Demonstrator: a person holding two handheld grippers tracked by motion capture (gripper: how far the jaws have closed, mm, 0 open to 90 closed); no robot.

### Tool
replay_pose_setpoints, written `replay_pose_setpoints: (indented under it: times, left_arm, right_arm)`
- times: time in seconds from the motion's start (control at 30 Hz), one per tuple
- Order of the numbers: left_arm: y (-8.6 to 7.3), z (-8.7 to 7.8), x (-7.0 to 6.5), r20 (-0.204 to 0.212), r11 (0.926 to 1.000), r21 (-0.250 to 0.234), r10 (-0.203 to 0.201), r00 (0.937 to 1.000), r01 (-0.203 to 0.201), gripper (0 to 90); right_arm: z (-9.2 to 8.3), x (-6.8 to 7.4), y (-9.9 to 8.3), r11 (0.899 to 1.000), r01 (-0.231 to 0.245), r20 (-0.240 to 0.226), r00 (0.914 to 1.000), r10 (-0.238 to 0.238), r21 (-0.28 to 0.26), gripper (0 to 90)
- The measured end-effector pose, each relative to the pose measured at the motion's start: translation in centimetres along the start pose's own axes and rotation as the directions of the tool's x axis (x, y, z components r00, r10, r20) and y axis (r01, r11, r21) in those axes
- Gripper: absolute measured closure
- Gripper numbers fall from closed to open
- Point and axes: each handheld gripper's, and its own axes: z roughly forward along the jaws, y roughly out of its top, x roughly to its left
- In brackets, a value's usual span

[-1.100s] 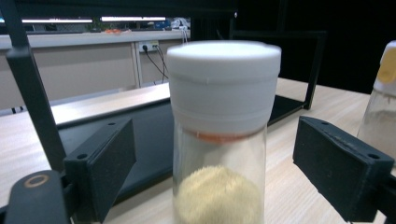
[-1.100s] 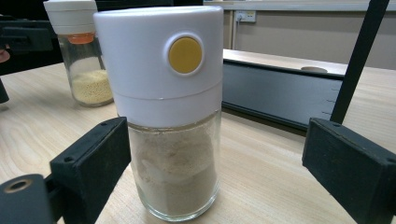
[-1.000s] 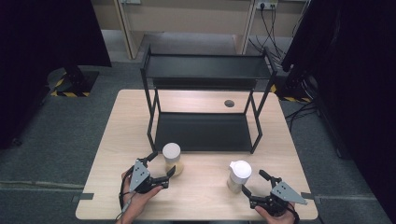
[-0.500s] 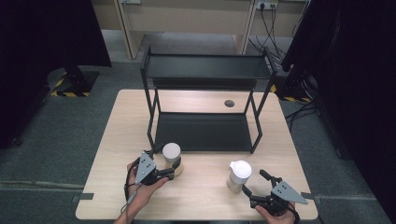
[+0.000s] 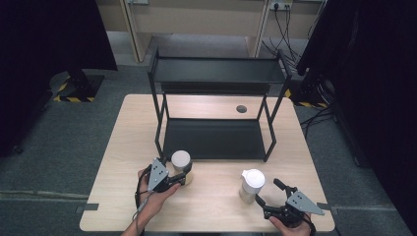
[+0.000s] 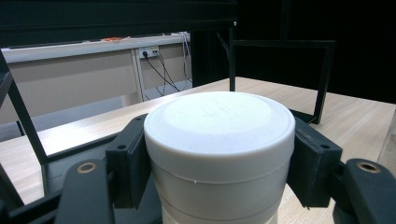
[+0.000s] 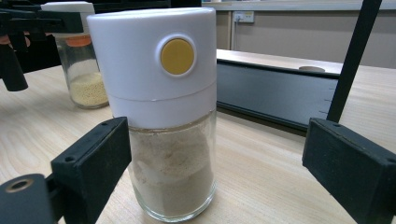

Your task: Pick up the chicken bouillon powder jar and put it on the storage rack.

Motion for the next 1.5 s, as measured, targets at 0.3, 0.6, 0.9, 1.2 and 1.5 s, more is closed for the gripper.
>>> replay_pose_setpoints:
  times: [0.3,0.6,0.9,1.2,1.5]
  left_arm:
    - [1.3,-0.3,0.3,-0.003,0.9994,-0.027,-0.022,0.9998,0.022,32.7]
    - [3.8,-0.5,0.5,-0.014,0.9977,-0.068,-0.011,0.9998,0.01,32.7]
    - [5.7,-0.2,0.4,-0.034,0.996,-0.089,-0.015,0.9993,0.012,32.8]
    - [7.5,0.3,0.4,-0.053,0.9949,-0.1,-0.019,0.9984,0.013,32.8]
    - [8.9,0.7,0.9,-0.062,0.9924,-0.122,-0.023,0.9978,0.016,32.8]
  right_arm:
    - [0.0,0.0,0.0,1.0,-0.001,0.001,1.0,0.001,-0.002,8.2]
    - [0.0,0.1,-0.1,1.0,0.0,0.003,1.0,0.0,-0.004,8.2]
    - [-0.1,0.1,-0.1,1.0,-0.002,0.004,1.0,0.002,-0.007,8.2]
    - [-0.1,0.1,-0.2,1.0,-0.002,0.005,1.0,0.002,-0.008,8.2]
    - [-0.1,0.1,-0.2,1.0,-0.003,0.005,1.0,0.003,-0.011,8.1]
